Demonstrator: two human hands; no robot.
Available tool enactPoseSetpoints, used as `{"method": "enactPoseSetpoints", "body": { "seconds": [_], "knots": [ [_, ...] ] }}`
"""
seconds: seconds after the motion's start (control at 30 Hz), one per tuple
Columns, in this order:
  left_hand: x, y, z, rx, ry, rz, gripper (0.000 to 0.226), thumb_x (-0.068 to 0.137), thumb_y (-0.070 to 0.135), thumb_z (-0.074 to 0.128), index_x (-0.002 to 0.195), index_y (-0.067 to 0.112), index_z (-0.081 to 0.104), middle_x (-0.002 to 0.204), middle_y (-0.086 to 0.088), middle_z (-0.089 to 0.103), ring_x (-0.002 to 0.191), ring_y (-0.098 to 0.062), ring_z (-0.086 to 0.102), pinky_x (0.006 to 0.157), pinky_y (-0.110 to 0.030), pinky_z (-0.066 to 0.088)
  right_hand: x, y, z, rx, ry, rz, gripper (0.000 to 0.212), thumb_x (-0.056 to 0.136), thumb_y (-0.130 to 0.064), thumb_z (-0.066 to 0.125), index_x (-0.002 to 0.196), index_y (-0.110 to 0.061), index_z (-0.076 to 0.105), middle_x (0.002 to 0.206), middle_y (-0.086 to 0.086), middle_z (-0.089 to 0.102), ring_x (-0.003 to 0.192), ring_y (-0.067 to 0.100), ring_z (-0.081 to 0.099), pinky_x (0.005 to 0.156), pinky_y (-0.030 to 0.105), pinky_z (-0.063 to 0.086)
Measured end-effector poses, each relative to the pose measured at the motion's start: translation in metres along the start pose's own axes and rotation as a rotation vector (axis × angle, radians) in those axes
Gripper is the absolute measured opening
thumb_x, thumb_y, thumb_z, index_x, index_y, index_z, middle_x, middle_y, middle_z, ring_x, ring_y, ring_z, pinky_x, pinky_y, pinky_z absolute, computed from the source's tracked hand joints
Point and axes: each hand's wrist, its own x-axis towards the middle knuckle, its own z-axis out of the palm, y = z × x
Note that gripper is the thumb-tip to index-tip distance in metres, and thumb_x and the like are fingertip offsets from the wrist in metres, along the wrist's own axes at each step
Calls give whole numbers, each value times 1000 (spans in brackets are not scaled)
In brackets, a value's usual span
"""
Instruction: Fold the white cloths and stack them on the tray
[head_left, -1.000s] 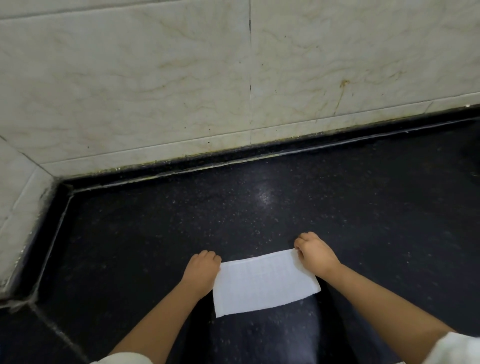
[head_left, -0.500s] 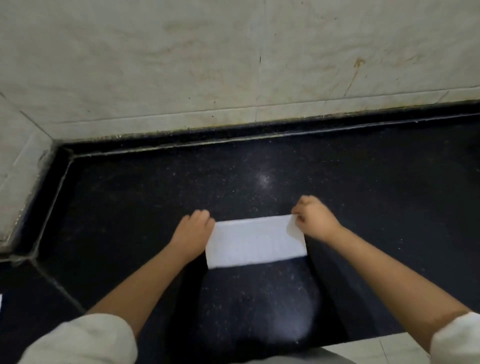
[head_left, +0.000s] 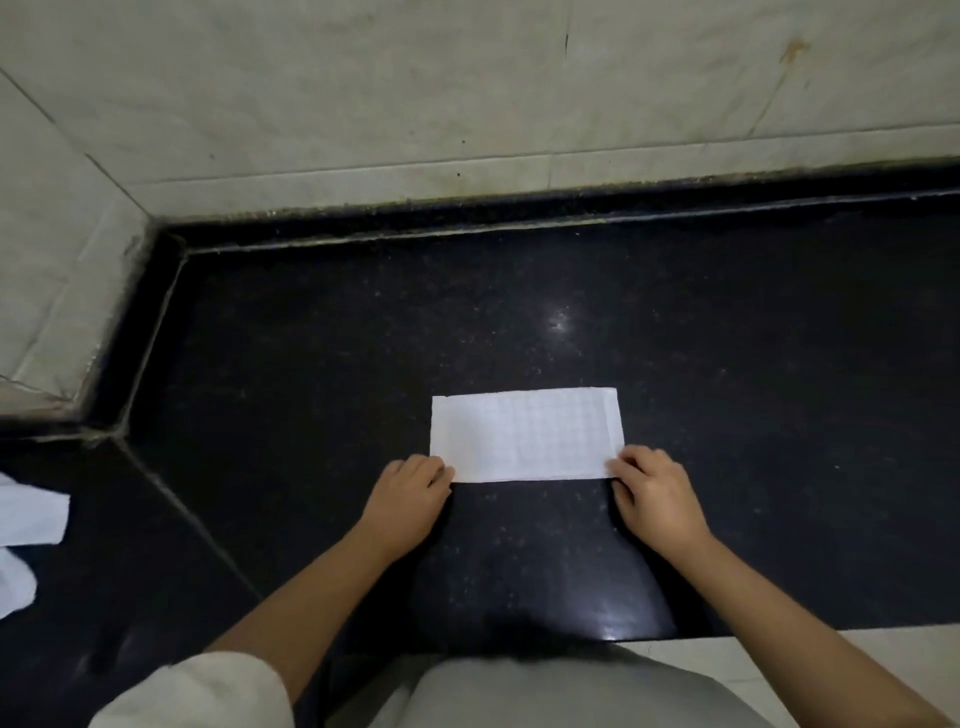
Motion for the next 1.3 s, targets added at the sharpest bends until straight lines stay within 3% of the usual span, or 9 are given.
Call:
{"method": "enactPoseSetpoints", "body": {
  "seconds": [0.2,0.3,0.4,0.67,0.77,0.9,1.03,1.17,1.3],
  "knots": [
    [26,14,-21,-162,32,-226,39,84,28,39,98,8,69,104,-9,68,98,-23,60,73,-32,56,14,-18,-14,55,-10,462,25,87,-24,59,96,-2,65,98,16,65,91,34,58,76,40,44],
    [56,23,-25,-257,-218,-359,51,99,30,32,143,3,29,153,-14,23,143,-26,19,117,-38,20,22,-29,-16,-46,-169,594,34,91,-34,49,101,-3,59,108,13,61,101,30,55,82,36,42],
    [69,26,-16,-253,-334,-434,62,100,38,24,148,6,2,158,-9,-5,146,-22,-8,119,-35,-2,29,-37,-11,-51,-230,647,33,91,-33,47,105,-5,57,113,11,60,105,28,54,85,35,40],
    [67,24,-9,-259,-372,-449,64,99,42,21,148,8,-6,157,-7,-12,145,-20,-13,117,-34,-8,40,-46,-15,256,-154,779,9,84,-15,51,78,-8,52,84,10,59,80,25,56,76,35,45],
    [63,18,-12,-316,-336,-450,61,100,39,20,148,9,-3,158,-5,-8,145,-18,-12,117,-32,-8,50,-58,-33,522,38,684,21,80,-3,55,64,-9,41,65,4,48,61,20,47,54,30,38],
    [42,-2,-18,-382,-226,-561,63,95,42,9,148,8,4,158,-4,0,146,-16,-6,116,-29,-6,70,-111,-39,597,161,395,18,80,-3,58,69,-11,47,65,-5,44,60,14,43,53,22,31],
    [5,-24,-24,-420,-167,-693,54,101,31,25,147,6,12,158,-6,7,146,-17,-1,119,-32,0,72,-161,2,546,-91,142,26,86,-5,53,112,-4,57,99,8,63,90,21,59,80,29,47],
    [-31,-33,-26,-439,-156,-780,56,99,37,25,145,4,23,156,-9,18,146,-21,7,118,-34,7,57,-168,48,376,-133,-80,29,52,15,73,66,-8,63,58,1,61,52,10,53,48,16,40],
    [-44,-33,-25,-482,-144,-797,61,95,42,22,140,3,34,152,-12,27,145,-24,15,117,-38,14,60,-161,51,352,-165,-85,14,71,12,61,76,-1,67,69,10,65,64,22,61,56,31,52]
  ]
}}
